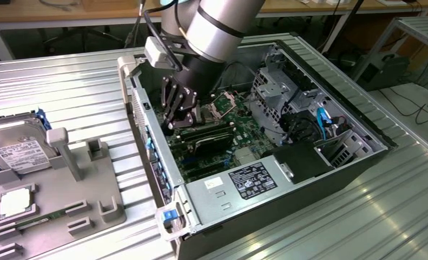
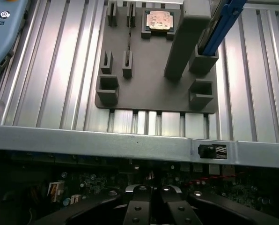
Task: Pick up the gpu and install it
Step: 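Press down on the gpu until it lock into place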
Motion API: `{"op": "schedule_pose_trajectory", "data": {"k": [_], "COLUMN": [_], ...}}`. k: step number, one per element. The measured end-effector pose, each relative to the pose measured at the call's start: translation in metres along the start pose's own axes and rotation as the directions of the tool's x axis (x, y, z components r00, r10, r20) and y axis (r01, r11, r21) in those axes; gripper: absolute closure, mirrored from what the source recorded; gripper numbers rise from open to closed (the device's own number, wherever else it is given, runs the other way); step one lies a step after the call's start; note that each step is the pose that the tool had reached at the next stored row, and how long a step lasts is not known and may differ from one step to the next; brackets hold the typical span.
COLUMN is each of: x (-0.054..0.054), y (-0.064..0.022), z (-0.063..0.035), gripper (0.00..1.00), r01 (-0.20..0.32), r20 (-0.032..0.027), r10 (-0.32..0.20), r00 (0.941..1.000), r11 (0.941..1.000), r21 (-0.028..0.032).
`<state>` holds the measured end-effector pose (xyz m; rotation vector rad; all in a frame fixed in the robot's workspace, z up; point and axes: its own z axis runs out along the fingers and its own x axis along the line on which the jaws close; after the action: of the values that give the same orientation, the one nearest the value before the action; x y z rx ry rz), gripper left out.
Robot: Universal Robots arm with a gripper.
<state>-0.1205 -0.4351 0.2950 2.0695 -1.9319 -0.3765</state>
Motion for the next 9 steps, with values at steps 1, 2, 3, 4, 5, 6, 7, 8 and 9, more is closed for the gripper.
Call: {"op": "schedule_pose_trajectory", "data": {"k": [1,2,3,4,5,6,7,8,9], "x": [0.0008,0.0013,0.0013,0.0013,0.0014,0.0013,0.0006,-0.0014,-0.0031], "y": [0.0001,0.0001,0.0001,-0.0001,-0.0004,-0.001,-0.002,-0.004,-0.0057], "z": [0.0001,0.0001,0.0003,0.0005,0.0007,0.0008,0.0009,0.0008,0.0006], "gripper": [0.89,0.89,0.89,0.89,0.89,0.89,0.89,0.89,0.89], "r01": [0.0,0.0,0.0,0.0,0.0,0.0,0.0,0.0,0.001], "r20": [0.0002,0.0003,0.0004,0.0003,0.0003,0.0002,0.0004,0.0005,0.0006], "r10": [0.0,0.0,0.0,0.0,0.0,0.0,0.0,0.0,-0.001], "r00": [1.0,1.0,1.0,1.0,1.0,1.0,1.0,1.0,1.0], "r11": [1.0,1.0,1.0,1.0,1.0,1.0,1.0,1.0,1.0], "r21": [-0.002,-0.0034,-0.0043,-0.0051,-0.0059,-0.0069,-0.0079,-0.0091,-0.01]}}
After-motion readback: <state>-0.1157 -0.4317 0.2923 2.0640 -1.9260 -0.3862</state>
